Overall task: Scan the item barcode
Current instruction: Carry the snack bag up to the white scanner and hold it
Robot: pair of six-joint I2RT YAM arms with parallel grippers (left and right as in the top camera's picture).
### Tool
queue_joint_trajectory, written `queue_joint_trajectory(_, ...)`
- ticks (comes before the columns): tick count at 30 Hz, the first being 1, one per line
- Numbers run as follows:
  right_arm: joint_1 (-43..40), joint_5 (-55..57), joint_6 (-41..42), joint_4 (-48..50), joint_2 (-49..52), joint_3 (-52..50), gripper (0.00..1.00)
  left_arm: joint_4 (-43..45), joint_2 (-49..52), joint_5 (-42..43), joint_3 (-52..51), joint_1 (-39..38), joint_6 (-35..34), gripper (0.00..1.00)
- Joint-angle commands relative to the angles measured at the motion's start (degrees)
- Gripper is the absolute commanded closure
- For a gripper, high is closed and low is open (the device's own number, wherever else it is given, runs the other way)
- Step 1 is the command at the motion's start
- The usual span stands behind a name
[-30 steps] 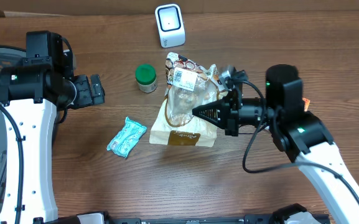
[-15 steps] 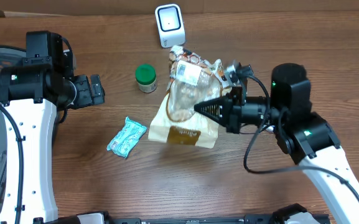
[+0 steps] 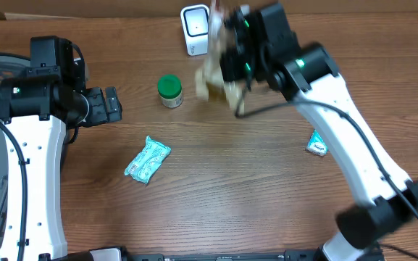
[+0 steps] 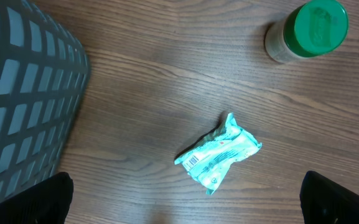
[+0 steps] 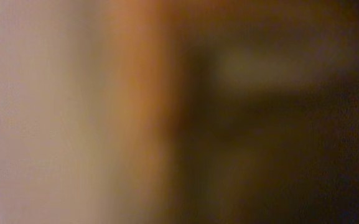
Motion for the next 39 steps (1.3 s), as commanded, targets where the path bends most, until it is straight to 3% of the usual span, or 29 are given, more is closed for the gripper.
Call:
queue_joint_trajectory(1,1.9,27.6,-9.4,5.3,6.1,6.1,0.96,0.1,0.2,0.5,0.5,0.3,0.4,0.01)
queue_joint_trajectory(3,3.3,39.7,-18.2,15.6,10.5,6.0,0.96,0.1,0.2,0.5,0.5,0.3,0.4,0.00)
queue_joint_trajectory(6,4.0,48.2,-29.6,28.3,15.8,6.0,0.96,0.1,0.2,0.5,0.5,0.3,0.4,0.00)
queue_joint_trajectory(12,3.9,47.8,-51.0,46.5,25.9,6.0,0.96,0.1,0.2,0.5,0.5,0.3,0.4,0.00)
queue_joint_trajectory(18,3.5,50.2,-67.1,56.9,34.3,6.0,0.96,0.1,0.2,0.5,0.5,0.3,0.4,0.01)
queue_joint_trajectory(30,3.7,50.8,-69.2,53.8,38.6,5.7,0.96,0.1,0.2,0.5,0.5,0.3,0.4,0.00)
queue_joint_trajectory(39,3.9,57.9,-68.9,53.9,38.6,5.7,0.96,0.1,0.2,0.5,0.5,0.3,0.4,0.01)
